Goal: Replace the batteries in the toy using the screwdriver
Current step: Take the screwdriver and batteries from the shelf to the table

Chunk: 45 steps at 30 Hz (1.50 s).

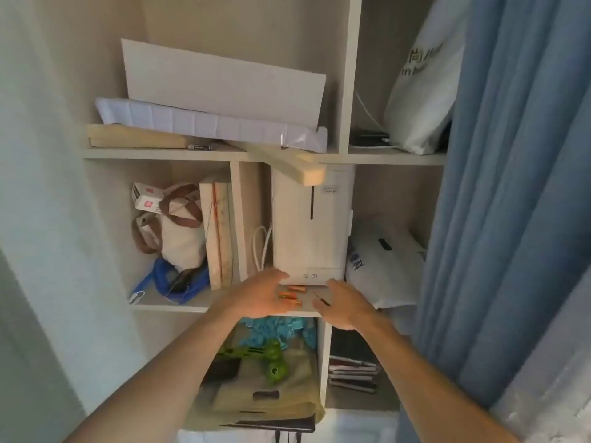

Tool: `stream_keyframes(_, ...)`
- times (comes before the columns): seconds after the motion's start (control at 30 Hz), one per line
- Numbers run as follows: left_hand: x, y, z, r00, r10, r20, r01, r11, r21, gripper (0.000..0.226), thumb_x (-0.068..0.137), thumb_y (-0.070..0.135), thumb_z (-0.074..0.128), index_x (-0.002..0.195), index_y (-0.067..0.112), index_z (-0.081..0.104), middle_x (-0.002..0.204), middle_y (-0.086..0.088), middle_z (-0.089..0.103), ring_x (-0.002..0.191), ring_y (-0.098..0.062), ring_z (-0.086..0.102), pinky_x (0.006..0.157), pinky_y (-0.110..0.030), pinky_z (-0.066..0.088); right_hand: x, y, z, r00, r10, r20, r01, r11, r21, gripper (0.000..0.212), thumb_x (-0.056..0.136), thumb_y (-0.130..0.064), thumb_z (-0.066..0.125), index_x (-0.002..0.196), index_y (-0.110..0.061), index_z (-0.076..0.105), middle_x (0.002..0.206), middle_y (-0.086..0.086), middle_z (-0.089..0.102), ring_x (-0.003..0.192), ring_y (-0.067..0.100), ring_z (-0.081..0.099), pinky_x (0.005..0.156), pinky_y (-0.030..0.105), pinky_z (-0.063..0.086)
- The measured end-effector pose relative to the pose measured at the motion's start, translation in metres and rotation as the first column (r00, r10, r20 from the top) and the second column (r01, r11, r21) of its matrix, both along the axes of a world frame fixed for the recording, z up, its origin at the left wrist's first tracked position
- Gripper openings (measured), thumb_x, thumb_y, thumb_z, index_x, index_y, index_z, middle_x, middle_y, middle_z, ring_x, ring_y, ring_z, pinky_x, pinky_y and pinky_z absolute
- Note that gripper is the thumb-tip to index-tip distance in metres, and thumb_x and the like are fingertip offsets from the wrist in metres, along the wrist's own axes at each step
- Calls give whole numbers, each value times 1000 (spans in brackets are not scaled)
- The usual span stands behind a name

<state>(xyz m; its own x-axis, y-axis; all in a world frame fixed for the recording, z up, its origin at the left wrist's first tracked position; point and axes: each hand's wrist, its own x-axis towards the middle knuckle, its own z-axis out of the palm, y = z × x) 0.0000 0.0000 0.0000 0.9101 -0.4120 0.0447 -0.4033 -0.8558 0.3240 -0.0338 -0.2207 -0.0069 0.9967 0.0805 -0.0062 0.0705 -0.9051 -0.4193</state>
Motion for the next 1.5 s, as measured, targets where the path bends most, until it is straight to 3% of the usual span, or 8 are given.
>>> stream_keyframes(0.17,48,-9,-26,995,-93,-27,96,986,138,75,93,48,74,156,23,43,155,1,52,134,-17,58,113,-37,48,32,7,-18,999,-31,26,36,980,-195,24,96,-26,59,116,-13,61,122,9,61,107,28,60,88,40,57)
stream_keyframes(0.4,84,-16,-51,969,-232,83,200,937,286,54,100,51,60,146,25,51,144,2,52,128,-21,59,103,-40,49,58,12,-35,998,-37,42,48,949,-310,20,96,-12,55,106,-10,72,108,12,71,104,32,68,86,36,55)
stream_keyframes(0.5,88,-18,-55,959,-265,103,215,912,348,52,103,49,57,146,20,50,143,-1,50,116,-22,64,95,-39,54,69,10,-43,994,-111,25,113,955,-273,14,95,-6,58,95,-6,72,96,11,71,86,30,69,63,33,48)
stream_keyframes(0.73,93,-13,-77,973,-221,70,182,915,360,48,108,44,52,143,12,47,137,-9,49,119,-24,53,102,-44,50,79,7,-55,984,-175,17,175,966,-192,17,95,-8,61,79,-15,60,91,12,73,80,29,70,57,32,47)
stream_keyframes(0.93,86,-9,-89,980,-164,109,110,915,389,49,93,9,73,135,10,49,128,-12,50,98,-25,60,89,-43,57,75,6,-57,987,-154,37,158,976,-153,33,94,-10,59,64,-18,47,80,8,63,68,24,55,44,25,28)
stream_keyframes(1.23,65,-14,-79,991,-96,95,58,940,337,28,100,4,61,127,5,51,102,-7,51,81,-15,45,70,-26,35,57,5,-54,991,-127,32,128,991,-28,38,94,-5,56,59,-16,43,62,2,48,51,16,44,45,26,33)
stream_keyframes(1.37,37,0,-69,997,-48,54,41,991,124,20,111,14,47,130,8,45,78,3,45,60,-8,41,52,-23,30,47,6,-39,999,-29,35,26,996,88,10,101,-15,50,96,-11,57,84,7,64,69,21,60,55,33,44)
stream_keyframes(1.5,-7,33,-52,993,113,31,-108,986,-124,32,114,32,39,142,16,38,78,-7,60,64,-18,58,60,-37,47,31,26,-21,987,151,56,-160,965,207,12,105,-25,45,104,-15,53,91,13,69,84,32,72,65,49,56)
